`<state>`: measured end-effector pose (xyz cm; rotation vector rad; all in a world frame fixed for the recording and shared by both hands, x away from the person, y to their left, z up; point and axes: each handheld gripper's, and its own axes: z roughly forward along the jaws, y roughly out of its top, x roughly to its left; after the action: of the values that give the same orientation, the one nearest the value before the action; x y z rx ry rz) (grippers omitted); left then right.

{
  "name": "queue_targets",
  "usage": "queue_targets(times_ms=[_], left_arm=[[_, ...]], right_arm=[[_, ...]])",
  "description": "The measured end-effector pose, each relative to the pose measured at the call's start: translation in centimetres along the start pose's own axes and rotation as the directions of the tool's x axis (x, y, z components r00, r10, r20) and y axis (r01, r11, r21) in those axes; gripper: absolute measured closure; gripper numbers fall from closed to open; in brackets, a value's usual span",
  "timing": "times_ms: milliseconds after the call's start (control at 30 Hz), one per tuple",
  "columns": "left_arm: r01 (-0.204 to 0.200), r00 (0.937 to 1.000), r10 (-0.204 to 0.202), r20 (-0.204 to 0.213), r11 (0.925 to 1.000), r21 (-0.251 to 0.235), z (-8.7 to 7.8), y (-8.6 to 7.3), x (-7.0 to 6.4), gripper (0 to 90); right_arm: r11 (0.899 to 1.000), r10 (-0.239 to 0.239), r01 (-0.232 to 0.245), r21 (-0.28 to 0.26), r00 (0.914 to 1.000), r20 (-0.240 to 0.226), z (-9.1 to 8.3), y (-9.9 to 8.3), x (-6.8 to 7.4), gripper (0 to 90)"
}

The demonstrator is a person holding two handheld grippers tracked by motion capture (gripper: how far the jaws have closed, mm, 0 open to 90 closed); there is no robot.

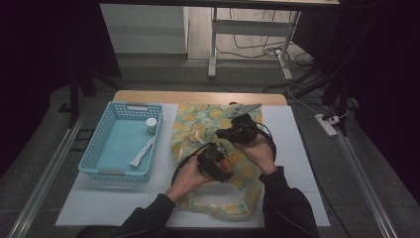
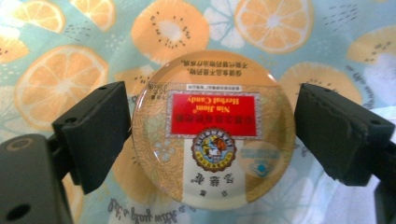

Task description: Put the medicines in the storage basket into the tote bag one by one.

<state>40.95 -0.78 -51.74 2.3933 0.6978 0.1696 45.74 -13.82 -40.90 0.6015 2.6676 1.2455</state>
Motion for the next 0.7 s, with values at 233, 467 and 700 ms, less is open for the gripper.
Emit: queue_targets(times_ms=[233,467,700], left_arm=[[0.004,0.9997,-0.003,0.026,0.9995,-0.033,-1.2,0.0,-0.5,6.7],[0.019,0.9956,-0.011,0.093,0.9964,-0.083,-3.1,0.0,-1.0,3.7],[0.031,0.9899,-0.016,0.141,0.9938,-0.107,-4.6,-0.8,-1.5,0.9]], right_arm=[[1.000,0.001,-0.001,-0.003,1.0000,-0.001,-0.1,0.0,0.0,90.0],[1.000,0.002,-0.002,-0.003,1.0000,-0.003,0.0,0.0,-0.1,90.0],[1.000,0.001,-0.001,-0.001,1.0000,-0.006,0.0,-0.1,-0.1,90.0]])
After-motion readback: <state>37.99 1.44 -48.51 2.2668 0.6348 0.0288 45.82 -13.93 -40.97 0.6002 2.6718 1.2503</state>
